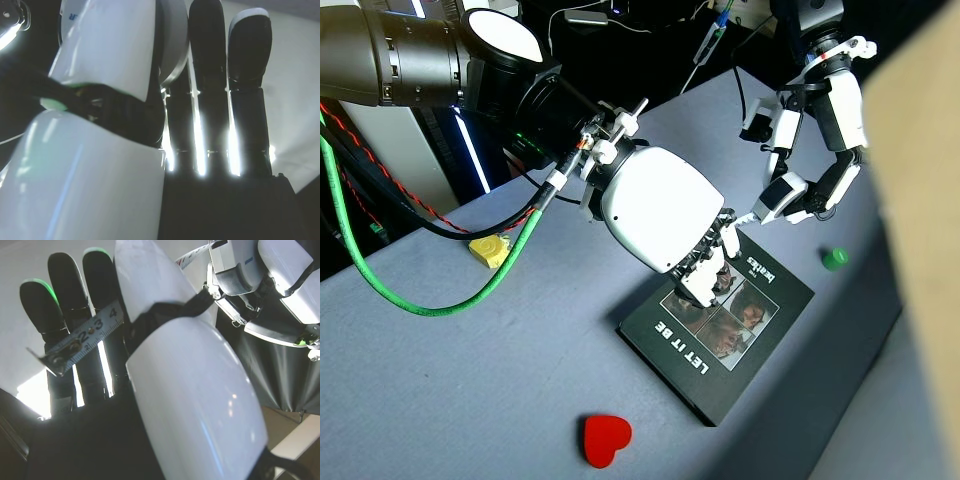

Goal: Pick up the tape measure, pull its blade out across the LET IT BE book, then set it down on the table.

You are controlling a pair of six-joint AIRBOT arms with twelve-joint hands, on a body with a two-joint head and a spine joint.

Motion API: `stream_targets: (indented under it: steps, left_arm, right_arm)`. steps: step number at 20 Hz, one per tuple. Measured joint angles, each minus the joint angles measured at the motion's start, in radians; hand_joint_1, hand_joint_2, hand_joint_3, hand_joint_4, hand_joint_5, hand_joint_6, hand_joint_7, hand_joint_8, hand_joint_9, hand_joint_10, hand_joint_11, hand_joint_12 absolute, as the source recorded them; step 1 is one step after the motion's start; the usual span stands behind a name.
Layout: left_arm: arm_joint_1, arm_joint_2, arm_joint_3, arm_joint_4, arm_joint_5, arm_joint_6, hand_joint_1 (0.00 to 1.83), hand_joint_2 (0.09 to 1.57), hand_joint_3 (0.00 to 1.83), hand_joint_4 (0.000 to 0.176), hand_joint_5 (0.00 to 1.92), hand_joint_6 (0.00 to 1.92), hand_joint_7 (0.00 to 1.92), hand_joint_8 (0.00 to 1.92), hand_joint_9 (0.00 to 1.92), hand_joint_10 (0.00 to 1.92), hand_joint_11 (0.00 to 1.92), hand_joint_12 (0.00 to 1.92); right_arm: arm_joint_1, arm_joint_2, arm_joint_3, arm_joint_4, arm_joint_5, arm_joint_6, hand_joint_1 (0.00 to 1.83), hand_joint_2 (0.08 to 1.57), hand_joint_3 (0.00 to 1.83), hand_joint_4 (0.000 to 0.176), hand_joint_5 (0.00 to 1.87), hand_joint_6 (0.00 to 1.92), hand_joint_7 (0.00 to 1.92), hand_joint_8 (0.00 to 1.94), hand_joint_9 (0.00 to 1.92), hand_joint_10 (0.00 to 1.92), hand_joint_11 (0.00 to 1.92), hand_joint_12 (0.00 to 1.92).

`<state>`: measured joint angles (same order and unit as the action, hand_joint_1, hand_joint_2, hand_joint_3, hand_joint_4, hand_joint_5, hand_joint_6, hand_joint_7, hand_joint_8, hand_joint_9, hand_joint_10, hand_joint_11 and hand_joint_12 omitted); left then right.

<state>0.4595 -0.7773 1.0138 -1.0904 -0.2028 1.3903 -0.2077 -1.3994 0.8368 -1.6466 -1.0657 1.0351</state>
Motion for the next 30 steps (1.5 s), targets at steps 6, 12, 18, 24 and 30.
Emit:
stream_targets:
  steps: [6, 12, 18, 24, 30]
  left_arm:
    - [0.000, 0.000, 0.000, -0.002, -0.014, 0.000, 1.50, 1.05, 0.00, 0.000, 0.97, 0.88, 1.22, 0.37, 1.07, 0.88, 0.92, 1.39]
    - [0.001, 0.000, 0.000, -0.002, -0.019, 0.003, 1.50, 1.06, 0.00, 0.000, 0.96, 0.91, 1.17, 0.45, 1.06, 0.89, 0.92, 1.40]
    - [0.001, 0.000, 0.000, -0.002, -0.019, 0.004, 1.50, 1.06, 0.00, 0.000, 0.94, 0.89, 1.21, 0.40, 1.05, 0.90, 0.93, 1.40]
    - [0.001, 0.000, 0.002, -0.002, -0.025, 0.010, 1.50, 1.06, 0.00, 0.000, 0.94, 0.90, 1.20, 0.40, 1.06, 0.89, 0.91, 1.41]
    - [0.006, 0.000, 0.001, -0.002, -0.033, 0.016, 1.50, 1.06, 0.00, 0.000, 0.94, 0.89, 1.21, 0.40, 1.04, 0.91, 0.91, 1.41]
  right_arm:
    - [-0.003, 0.020, 0.000, -0.006, 0.006, 0.002, 1.18, 1.19, 0.00, 0.012, 0.79, 1.30, 0.90, 1.12, 0.75, 0.88, 0.53, 1.46]
    - [-0.004, 0.024, 0.000, -0.006, 0.006, 0.002, 1.18, 1.19, 0.00, 0.015, 0.79, 1.29, 0.90, 1.14, 0.76, 0.88, 0.54, 1.45]
    - [-0.011, 0.025, 0.000, -0.007, 0.010, 0.003, 1.16, 1.23, 0.00, 0.000, 0.67, 1.40, 0.86, 1.23, 0.70, 0.86, 0.47, 1.43]
    - [-0.026, 0.025, 0.000, -0.014, 0.010, 0.000, 0.83, 1.15, 0.00, 0.000, 0.72, 0.03, 0.80, 0.03, 0.58, 0.36, 0.17, 1.21]
    - [-0.032, 0.039, -0.019, -0.123, 0.004, 0.018, 0.82, 1.14, 0.00, 0.000, 0.71, 0.01, 0.79, 0.01, 0.60, 0.32, 0.20, 1.25]
